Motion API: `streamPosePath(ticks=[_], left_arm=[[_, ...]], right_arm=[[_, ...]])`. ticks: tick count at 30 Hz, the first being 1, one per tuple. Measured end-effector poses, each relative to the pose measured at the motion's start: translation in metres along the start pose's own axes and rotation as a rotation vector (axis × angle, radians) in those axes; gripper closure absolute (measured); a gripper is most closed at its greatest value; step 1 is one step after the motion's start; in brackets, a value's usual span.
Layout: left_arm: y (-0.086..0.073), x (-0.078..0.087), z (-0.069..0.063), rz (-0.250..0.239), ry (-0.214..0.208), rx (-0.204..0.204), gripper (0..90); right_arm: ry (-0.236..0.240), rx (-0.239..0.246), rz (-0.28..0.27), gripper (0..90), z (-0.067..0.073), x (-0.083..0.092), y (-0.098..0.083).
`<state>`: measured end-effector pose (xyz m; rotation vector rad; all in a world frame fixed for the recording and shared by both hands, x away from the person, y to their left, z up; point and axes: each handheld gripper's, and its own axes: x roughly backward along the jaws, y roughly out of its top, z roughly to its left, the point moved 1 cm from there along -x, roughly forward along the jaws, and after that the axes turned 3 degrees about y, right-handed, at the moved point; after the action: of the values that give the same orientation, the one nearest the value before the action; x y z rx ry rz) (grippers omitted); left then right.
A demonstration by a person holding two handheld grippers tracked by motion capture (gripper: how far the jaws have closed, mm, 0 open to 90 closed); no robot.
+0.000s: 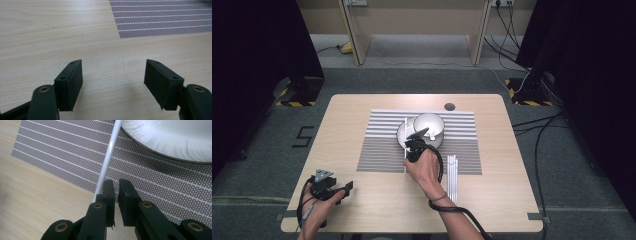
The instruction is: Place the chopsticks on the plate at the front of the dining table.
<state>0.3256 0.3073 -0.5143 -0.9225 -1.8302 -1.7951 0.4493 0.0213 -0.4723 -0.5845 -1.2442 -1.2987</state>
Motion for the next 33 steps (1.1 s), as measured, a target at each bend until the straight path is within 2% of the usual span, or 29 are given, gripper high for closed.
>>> streamPosePath(ticks=[13, 33], left_arm=[[0.0, 0.0, 0.001, -0.002, 0.0, 0.001, 30.8], [0.0, 0.0, 0.001, -0.007, 0.001, 0.006, 30.7]], right_arm=[[0.018, -0.027, -0.006, 83.8, 0.001, -0.004, 0.008], [0.034, -0.026, -0.038, 84.1, 0.004, -0.005, 0.011]])
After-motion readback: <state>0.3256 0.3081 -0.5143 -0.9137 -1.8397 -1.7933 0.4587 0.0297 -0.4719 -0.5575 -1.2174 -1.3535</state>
